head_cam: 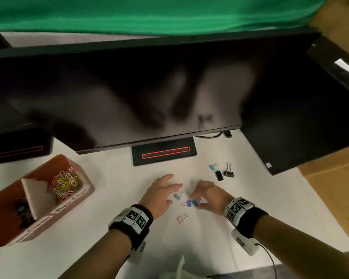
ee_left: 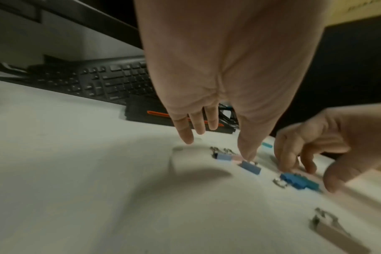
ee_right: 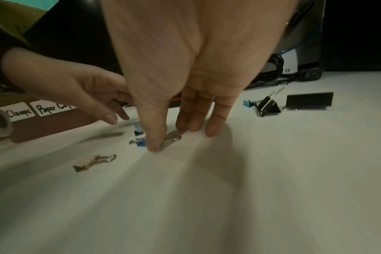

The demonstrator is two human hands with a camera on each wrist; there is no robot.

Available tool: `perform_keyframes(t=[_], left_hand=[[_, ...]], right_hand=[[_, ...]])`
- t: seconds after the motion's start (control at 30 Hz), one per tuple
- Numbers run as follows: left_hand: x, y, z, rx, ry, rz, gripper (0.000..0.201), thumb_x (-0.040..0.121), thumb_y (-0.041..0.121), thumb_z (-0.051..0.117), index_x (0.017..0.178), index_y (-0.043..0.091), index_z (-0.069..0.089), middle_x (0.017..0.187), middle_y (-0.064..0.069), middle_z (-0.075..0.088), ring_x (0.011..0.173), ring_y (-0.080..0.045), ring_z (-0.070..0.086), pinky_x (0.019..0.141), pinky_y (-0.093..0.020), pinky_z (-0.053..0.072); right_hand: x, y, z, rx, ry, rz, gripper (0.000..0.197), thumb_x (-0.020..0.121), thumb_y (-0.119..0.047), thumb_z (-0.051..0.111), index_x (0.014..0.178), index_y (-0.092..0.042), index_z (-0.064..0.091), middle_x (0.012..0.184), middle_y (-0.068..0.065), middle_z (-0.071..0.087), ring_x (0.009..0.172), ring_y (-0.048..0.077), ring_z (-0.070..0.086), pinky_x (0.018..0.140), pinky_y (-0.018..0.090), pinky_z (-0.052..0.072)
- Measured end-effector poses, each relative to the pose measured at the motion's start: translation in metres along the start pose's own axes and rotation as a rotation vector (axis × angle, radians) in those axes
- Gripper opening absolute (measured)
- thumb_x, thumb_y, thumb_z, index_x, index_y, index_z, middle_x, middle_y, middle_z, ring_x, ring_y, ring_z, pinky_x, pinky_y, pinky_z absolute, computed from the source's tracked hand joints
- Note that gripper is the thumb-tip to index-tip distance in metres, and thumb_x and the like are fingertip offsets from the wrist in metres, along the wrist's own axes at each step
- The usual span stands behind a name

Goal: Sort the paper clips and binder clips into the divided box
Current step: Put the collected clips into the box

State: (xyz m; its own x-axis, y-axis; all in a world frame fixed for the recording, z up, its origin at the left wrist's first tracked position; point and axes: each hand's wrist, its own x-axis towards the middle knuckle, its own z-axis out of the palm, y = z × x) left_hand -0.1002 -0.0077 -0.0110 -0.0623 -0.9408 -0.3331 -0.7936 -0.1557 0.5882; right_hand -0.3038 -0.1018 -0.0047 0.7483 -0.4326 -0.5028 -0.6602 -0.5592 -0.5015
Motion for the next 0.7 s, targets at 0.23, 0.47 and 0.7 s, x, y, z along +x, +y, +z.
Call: perform_keyframes(t=[0.23, 0.47, 0.7], left_hand=[[0.019, -0.002, 0.019, -0.045, 0.042, -0.071, 0.032, 0.083, 0.004, 0.061, 0.11, 0.021, 0.066, 0.132, 0.004, 0.045, 0.112, -0.016, 0.045, 0.101, -0.026, 0.04], [0.012, -0.002, 0.017, -0.21, 0.174, -0.203, 0.022, 0.075, 0.001, 0.068, 0.08, 0.021, 0.065, 0.094, 0.002, 0.047, 0.081, -0.017, 0.058, 0.079, -0.025, 0.052], [0.006, -0.003, 0.025, -0.243, 0.302, -0.313, 0.035, 0.072, -0.007, 0.063, 0.071, 0.028, 0.064, 0.095, -0.004, 0.049, 0.079, -0.018, 0.059, 0.079, -0.022, 0.052]], right_hand=[[0.009, 0.014, -0.001, 0.1, -0.003, -0.021, 0.014, 0.08, -0.016, 0.068, 0.094, -0.016, 0.069, 0.103, 0.005, 0.061, 0.096, 0.021, 0.057, 0.088, 0.029, 0.046], [0.014, 0.014, -0.002, 0.161, -0.08, -0.095, 0.03, 0.084, -0.012, 0.064, 0.114, -0.014, 0.062, 0.093, 0.002, 0.057, 0.08, 0.015, 0.051, 0.077, 0.018, 0.038], [0.022, -0.001, 0.012, 0.074, -0.088, -0.13, 0.031, 0.085, -0.014, 0.064, 0.115, -0.012, 0.065, 0.122, 0.012, 0.046, 0.101, 0.031, 0.058, 0.097, 0.033, 0.045]])
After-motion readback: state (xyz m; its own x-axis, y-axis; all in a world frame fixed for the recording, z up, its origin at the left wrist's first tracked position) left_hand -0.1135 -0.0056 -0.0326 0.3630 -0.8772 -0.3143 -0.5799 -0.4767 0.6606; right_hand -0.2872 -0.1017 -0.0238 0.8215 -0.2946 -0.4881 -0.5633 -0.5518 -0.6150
